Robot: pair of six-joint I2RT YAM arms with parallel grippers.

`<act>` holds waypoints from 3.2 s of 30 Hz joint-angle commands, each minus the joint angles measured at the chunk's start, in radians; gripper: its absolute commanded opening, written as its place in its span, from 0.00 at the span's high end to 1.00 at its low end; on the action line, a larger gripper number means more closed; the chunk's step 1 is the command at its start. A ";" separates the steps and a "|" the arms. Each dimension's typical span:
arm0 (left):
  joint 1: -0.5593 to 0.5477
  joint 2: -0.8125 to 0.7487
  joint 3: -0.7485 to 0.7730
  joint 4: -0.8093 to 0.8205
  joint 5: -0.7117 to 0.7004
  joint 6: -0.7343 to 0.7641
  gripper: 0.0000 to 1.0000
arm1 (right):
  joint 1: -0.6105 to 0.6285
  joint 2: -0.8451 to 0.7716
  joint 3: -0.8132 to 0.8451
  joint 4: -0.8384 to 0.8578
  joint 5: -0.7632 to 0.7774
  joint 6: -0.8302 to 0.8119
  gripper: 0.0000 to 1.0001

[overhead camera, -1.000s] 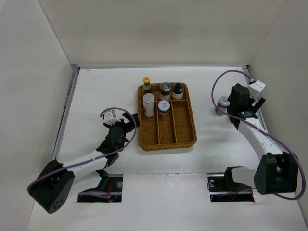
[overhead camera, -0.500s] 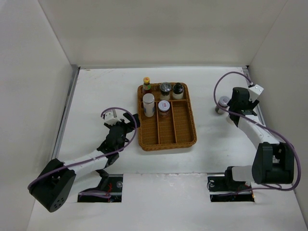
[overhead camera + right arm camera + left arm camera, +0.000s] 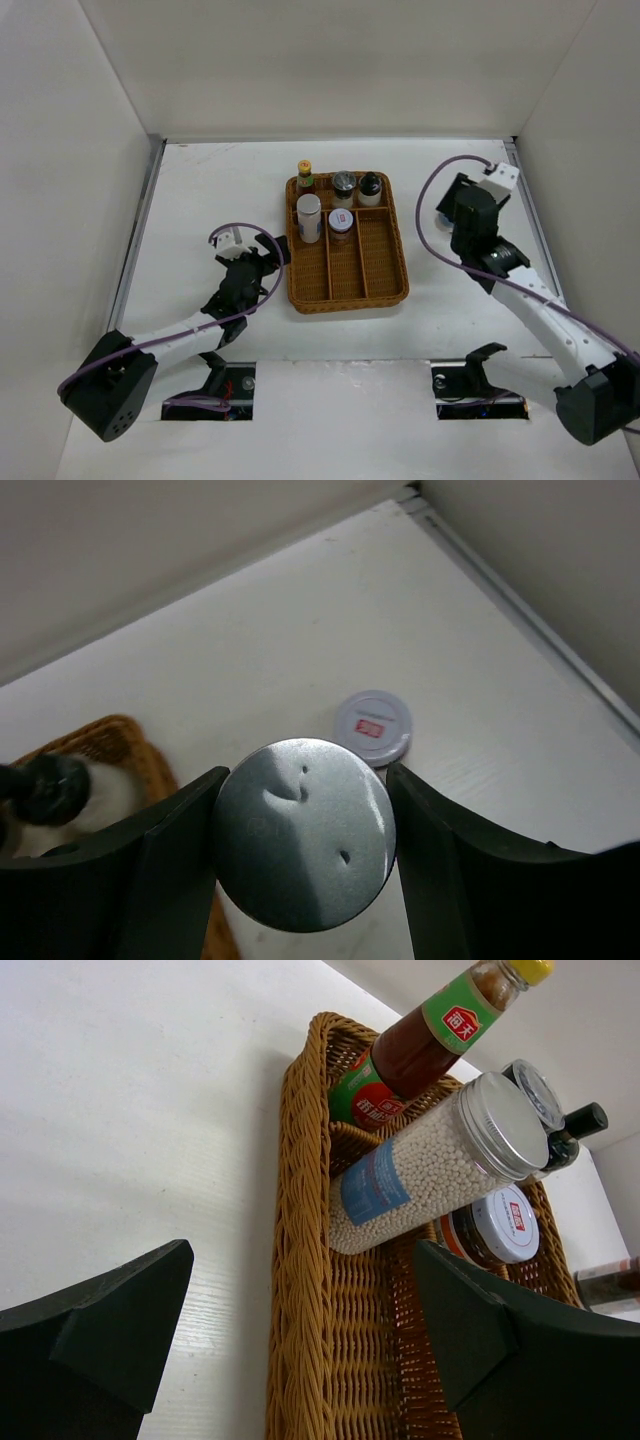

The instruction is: Organize the condiment bottles

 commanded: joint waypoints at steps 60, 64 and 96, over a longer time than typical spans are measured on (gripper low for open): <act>0.076 -0.013 0.009 0.029 0.031 -0.024 0.07 | -0.267 0.545 0.101 0.208 -0.179 0.032 0.00; 0.081 -0.007 0.009 0.029 0.033 -0.025 0.07 | -0.303 0.602 0.121 0.214 -0.251 0.050 0.00; 0.171 -0.087 -0.021 -0.016 -0.001 -0.048 0.07 | 0.598 0.165 0.039 0.182 -0.156 0.058 0.50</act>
